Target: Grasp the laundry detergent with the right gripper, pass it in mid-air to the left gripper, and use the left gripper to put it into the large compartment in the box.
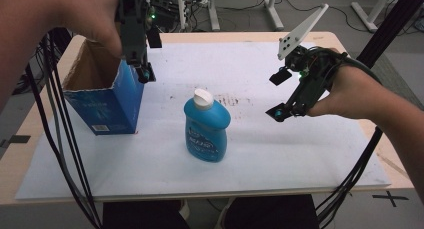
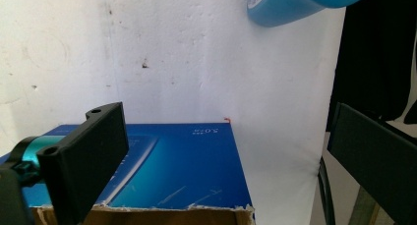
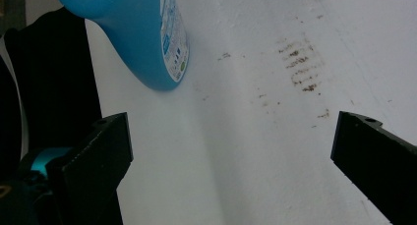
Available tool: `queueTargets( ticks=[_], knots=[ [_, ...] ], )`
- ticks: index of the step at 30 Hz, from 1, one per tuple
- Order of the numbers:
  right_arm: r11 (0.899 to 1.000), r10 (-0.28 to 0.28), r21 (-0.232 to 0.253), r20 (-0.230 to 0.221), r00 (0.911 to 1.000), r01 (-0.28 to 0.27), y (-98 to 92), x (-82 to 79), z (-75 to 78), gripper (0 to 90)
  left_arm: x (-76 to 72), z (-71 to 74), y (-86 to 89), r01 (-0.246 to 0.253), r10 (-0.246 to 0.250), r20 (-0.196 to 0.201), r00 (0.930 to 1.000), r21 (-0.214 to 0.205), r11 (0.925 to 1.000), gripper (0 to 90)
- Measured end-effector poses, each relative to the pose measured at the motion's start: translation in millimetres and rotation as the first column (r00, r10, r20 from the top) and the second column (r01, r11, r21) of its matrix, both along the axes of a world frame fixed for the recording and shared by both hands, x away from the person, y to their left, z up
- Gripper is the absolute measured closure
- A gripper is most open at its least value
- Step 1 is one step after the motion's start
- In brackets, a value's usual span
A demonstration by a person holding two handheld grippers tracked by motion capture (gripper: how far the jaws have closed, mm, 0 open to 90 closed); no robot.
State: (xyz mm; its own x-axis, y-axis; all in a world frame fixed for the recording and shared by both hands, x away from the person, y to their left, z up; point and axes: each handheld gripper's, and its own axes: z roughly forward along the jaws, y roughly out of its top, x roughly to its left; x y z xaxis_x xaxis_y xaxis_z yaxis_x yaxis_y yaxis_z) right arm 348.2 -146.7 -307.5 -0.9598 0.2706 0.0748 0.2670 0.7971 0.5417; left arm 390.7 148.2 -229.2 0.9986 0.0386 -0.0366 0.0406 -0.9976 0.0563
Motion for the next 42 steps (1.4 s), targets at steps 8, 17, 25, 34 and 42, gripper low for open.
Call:
queueTargets(
  ticks=[8,17,25,34,42],
  knots=[
    [0.996,-0.05,0.067,0.0,0.9987,0.05,-1.8,-14.3,-10.5,1.1,-3.2,-2.8,3.7,-0.004,0.004,-0.002,1.0,-0.002,1.0,1.8],
    [0.987,-0.058,0.149,0.012,0.9983,0.055,14.4,-32.5,-26.6,1.1,-4.6,-2.4,4.4,-0.001,0.001,0.003,1.0,-0.005,1.0,1.8],
    [0.976,-0.07,0.207,0.0,0.9975,0.069,28.8,-40.0,-45.5,1.1,-5.4,-3.0,5.3,0.001,-0.001,0.003,1.0,-0.004,1.0,1.8],
    [0.967,-0.054,0.249,-0.014,0.9984,0.056,45.4,-47.1,-64.2,1.1,-5.8,-3.4,3.4,0.003,-0.003,0.005,1.0,-0.005,1.0,1.8],
    [0.956,-0.047,0.291,-0.01,0.9988,0.048,61.1,-48.9,-75.1,1.1,-6.2,-3.1,2.8,0.007,-0.007,0.012,0.9999,-0.007,1.0,1.8]
  ],
)
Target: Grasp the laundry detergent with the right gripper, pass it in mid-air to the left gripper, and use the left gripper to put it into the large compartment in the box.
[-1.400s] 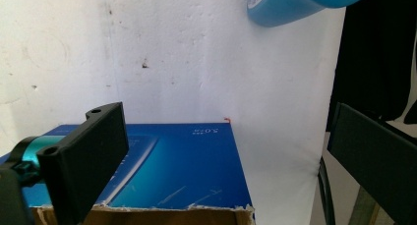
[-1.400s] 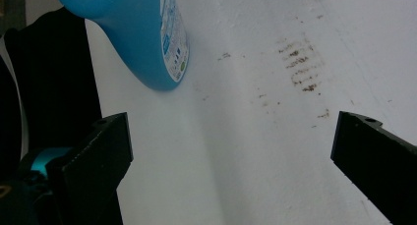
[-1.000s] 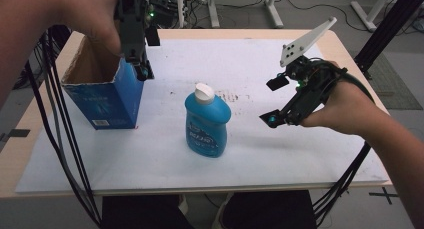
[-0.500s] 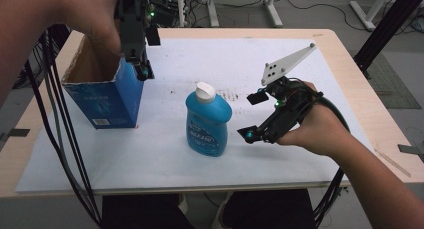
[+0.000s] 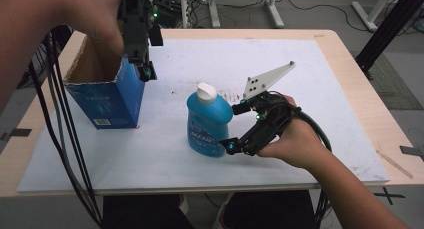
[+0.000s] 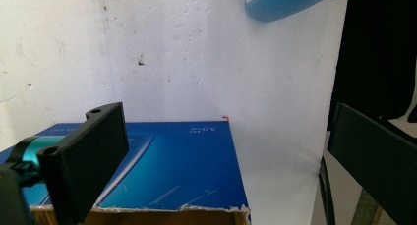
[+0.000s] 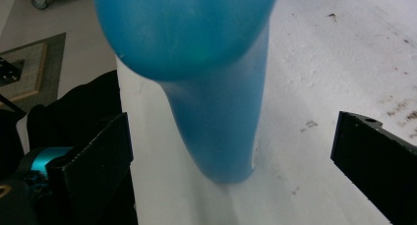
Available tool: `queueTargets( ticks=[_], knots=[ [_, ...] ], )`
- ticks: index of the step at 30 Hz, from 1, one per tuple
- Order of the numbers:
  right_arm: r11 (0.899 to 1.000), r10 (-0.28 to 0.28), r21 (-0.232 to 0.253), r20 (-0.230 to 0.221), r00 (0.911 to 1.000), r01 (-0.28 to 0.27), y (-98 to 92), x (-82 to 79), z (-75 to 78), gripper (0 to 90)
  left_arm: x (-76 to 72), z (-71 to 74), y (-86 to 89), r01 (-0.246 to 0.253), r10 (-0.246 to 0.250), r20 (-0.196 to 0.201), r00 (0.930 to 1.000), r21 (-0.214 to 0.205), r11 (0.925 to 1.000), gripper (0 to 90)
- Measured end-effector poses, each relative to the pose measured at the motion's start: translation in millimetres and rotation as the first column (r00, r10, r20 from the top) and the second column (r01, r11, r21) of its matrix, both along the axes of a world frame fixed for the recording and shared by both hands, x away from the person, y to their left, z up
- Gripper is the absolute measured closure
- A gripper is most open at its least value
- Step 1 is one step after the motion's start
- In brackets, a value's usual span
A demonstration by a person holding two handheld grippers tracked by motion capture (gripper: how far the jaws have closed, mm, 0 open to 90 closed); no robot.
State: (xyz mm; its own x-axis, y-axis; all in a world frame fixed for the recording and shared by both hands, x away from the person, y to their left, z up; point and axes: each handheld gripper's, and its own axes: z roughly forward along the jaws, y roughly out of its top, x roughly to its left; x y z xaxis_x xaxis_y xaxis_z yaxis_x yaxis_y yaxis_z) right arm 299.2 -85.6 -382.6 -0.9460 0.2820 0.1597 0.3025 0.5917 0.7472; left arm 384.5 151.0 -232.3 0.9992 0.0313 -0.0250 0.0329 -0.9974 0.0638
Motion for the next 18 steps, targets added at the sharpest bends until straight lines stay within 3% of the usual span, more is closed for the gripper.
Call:
queueTargets(
  ticks=[9,18],
  knots=[
    [0.999,-0.01,0.045,-0.01,0.9999,0.01,14.4,-2.3,-11.9,1.1,0.7,-0.7,-0.2,-0.001,0.001,-0.004,1.0,0.007,1.0,1.8],
    [0.993,-0.036,0.109,0.026,0.999,0.033,23.9,-3.2,-17.6,1.3,1.4,-0.6,1.8,0.0,0.0,-0.003,1.0,0.007,1.0,1.8]
  ],
)
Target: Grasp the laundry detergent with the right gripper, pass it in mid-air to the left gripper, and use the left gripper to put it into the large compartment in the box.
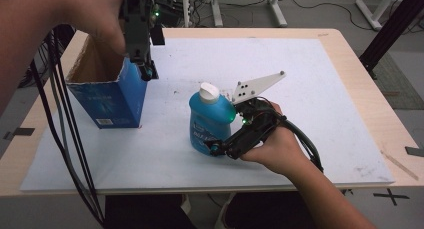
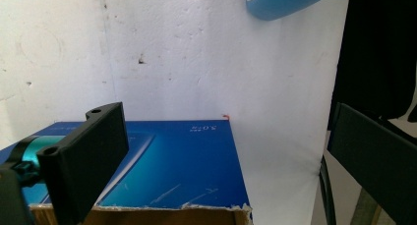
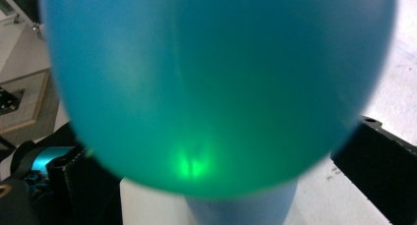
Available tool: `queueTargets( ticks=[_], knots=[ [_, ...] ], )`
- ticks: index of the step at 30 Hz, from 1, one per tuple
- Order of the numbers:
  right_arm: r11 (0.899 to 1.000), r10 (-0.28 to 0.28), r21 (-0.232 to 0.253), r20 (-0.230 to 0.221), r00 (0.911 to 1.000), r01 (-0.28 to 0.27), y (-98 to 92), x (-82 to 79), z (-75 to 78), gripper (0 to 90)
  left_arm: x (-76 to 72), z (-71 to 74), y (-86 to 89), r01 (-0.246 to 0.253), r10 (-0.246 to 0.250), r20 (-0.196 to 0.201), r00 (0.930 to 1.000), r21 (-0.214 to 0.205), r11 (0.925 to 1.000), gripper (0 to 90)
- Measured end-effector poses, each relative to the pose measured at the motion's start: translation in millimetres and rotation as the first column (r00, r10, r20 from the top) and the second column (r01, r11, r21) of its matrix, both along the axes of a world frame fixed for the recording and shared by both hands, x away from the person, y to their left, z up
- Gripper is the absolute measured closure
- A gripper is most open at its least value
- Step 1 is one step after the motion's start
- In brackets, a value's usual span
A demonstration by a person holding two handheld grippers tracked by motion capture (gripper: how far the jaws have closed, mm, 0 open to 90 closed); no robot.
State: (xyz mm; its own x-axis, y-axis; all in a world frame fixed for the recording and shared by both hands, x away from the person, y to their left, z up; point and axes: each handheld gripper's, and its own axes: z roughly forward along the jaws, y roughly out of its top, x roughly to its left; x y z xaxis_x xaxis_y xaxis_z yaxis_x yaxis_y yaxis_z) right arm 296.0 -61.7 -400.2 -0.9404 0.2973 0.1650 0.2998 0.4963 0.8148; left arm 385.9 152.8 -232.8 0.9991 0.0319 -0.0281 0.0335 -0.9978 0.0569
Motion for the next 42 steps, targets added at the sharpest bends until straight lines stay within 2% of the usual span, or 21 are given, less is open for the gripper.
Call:
queueTargets(
  ticks=[7,16,19,22,24,32,42],
  knots=[
    [0.999,-0.024,0.04,0.021,0.9995,0.023,2.8,-2.1,-3.6,3.4,-0.5,0.2,2.4,0.001,-0.001,0.001,1.0,-0.002,1.0,1.8],
    [0.997,-0.043,0.059,0.039,0.9983,0.041,6.8,-3.6,-8.6,5.1,-1.4,-0.7,3.8,-0.004,0.004,0.002,1.0,-0.001,1.0,1.8],
    [0.996,-0.057,0.071,0.058,0.9967,0.053,7.5,-4.7,-9.1,8.1,-1.2,-1.0,4.5,-0.006,0.006,0.002,1.0,-0.003,1.0,1.8],
    [0.995,-0.067,0.078,0.062,0.9958,0.062,8.1,-4.7,-10.6,8.3,-1.5,-1.1,4.6,-0.006,0.006,0.002,1.0,-0.002,1.0,1.8],
    [0.994,-0.068,0.089,0.063,0.9957,0.062,7.0,-4.8,-11.0,13.0,-1.8,-1.4,4.6,-0.007,0.007,0.0,1.0,0.0,1.0,1.8],
    [0.99,-0.087,0.114,0.074,0.9935,0.078,5.1,-6.1,-13.0,15.9,-1.1,-2.3,4.3,-0.007,0.007,0.0,1.0,0.002,1.0,1.8],
    [0.991,-0.082,0.11,0.084,0.9931,0.073,8.5,-7.6,-16.9,19.4,-0.5,-3.7,2.9,-0.005,0.005,0.0,1.0,0.003,1.0,1.8]
  ],
)
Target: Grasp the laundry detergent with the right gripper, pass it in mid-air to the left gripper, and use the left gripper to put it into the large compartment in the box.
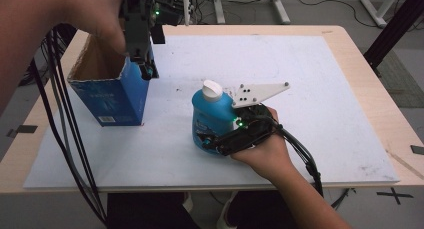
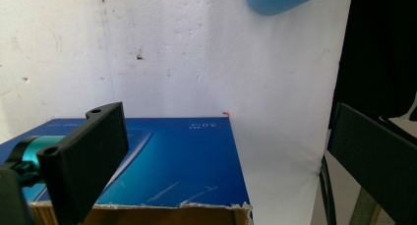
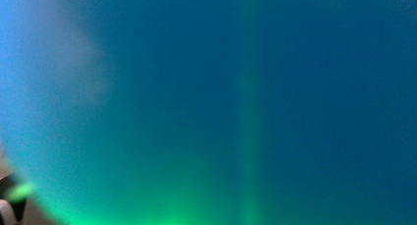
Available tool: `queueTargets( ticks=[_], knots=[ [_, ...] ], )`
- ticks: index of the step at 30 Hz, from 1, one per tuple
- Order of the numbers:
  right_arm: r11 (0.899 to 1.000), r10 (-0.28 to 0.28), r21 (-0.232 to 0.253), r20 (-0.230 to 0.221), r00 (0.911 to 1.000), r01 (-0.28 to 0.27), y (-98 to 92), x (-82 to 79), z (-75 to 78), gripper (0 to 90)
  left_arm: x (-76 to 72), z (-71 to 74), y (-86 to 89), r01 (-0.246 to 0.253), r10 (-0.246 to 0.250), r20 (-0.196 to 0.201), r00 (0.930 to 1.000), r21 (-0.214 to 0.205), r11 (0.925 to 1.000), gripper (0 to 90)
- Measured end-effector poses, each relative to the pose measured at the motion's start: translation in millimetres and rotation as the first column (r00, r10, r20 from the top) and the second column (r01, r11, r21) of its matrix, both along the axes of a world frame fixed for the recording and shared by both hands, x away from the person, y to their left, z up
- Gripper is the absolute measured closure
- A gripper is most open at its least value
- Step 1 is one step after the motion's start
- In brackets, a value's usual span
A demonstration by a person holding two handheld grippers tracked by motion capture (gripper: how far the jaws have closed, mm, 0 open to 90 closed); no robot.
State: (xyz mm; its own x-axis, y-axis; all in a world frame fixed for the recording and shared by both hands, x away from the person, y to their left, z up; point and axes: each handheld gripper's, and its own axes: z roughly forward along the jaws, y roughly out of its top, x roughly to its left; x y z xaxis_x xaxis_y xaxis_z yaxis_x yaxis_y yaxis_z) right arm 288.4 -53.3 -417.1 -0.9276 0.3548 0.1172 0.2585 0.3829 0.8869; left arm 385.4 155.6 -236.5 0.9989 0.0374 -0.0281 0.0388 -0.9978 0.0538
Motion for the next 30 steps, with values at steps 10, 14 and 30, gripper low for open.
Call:
queueTargets(
  ticks=[10,14,30],
  knots=[
    [1.0,0.0,0.025,0.013,0.9999,-0.001,0.4,-1.5,-1.4,26.1,-0.2,-0.8,1.2,-0.004,0.004,-0.003,1.0,0.003,1.0,1.8],
    [1.0,-0.004,0.031,0.015,0.9999,0.004,-0.7,-1.7,-1.2,28.2,-0.5,-0.6,0.9,-0.006,0.006,-0.001,1.0,-0.001,1.0,1.8],
    [0.999,-0.014,0.046,0.023,0.9996,0.013,-2.3,-2.8,-4.5,35.3,0.2,-1.1,0.4,-0.005,0.005,0.001,1.0,0.006,1.0,1.8]
  ],
)
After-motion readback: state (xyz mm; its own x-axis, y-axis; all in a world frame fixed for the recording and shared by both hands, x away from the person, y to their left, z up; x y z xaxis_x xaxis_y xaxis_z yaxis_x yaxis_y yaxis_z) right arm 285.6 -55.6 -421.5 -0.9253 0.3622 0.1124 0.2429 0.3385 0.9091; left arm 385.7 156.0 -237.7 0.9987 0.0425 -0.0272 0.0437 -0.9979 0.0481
